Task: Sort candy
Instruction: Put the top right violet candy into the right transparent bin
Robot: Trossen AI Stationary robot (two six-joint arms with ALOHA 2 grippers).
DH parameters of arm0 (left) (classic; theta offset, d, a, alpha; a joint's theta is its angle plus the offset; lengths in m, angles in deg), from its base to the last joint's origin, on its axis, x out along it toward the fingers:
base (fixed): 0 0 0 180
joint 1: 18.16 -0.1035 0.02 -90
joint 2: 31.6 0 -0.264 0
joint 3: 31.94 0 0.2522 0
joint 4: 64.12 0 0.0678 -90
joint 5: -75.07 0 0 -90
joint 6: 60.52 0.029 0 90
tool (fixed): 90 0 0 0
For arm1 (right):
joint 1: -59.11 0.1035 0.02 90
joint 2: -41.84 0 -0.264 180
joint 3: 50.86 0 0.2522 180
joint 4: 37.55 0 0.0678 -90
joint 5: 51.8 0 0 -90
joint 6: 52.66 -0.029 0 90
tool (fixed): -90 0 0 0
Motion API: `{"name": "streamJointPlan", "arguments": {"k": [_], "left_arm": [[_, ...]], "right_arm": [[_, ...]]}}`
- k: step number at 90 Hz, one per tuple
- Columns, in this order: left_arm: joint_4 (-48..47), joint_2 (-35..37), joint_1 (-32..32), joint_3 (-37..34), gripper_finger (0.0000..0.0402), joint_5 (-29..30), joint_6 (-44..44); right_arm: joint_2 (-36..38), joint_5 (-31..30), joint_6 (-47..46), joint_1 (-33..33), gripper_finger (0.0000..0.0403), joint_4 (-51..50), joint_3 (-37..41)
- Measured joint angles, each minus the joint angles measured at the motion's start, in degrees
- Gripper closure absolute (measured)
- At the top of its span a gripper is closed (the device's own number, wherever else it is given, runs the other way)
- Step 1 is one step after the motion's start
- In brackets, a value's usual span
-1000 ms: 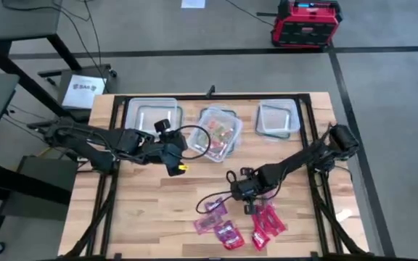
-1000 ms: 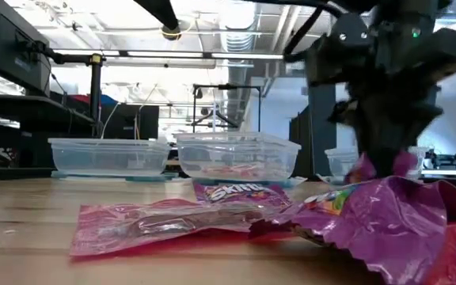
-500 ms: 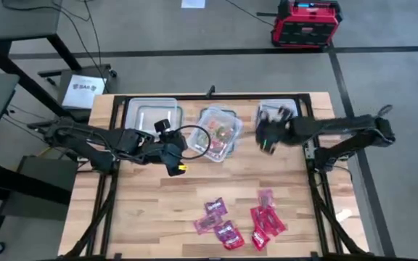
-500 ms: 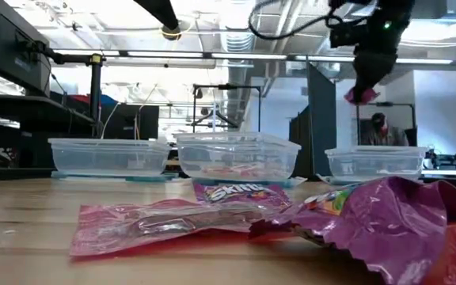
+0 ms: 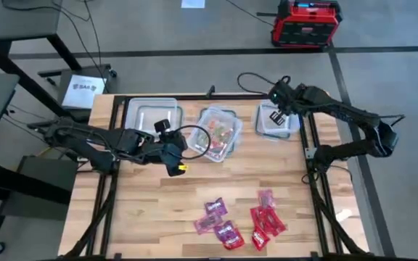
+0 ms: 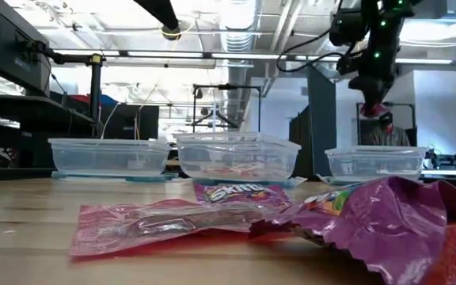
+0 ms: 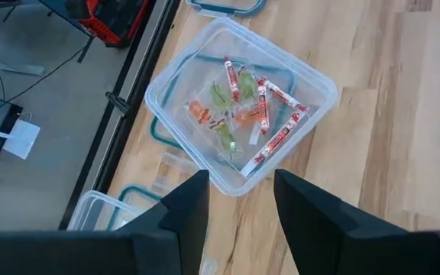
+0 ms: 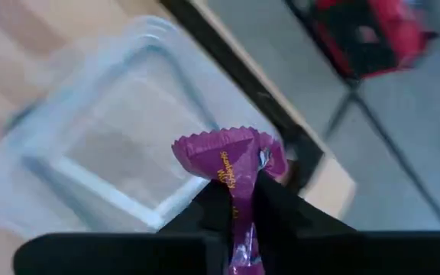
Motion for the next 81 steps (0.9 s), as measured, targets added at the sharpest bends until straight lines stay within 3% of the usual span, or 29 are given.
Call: {"name": "streamJointPlan", "arguments": {"k": [43,81], "left_arm": [[-0.38,0.0,0.07,0.0,0.0268,-0.08,-0.04],[-0.28,0.0,0.07,0.0,0.0268,-0.13,-0.04]], "right_arm": [[0.38,1.33,-0.69,2.75,0.021,-1.87,0.0],[0.38,1.36,-2.47,1.19,0.0204,-2.11,0.0]]}}
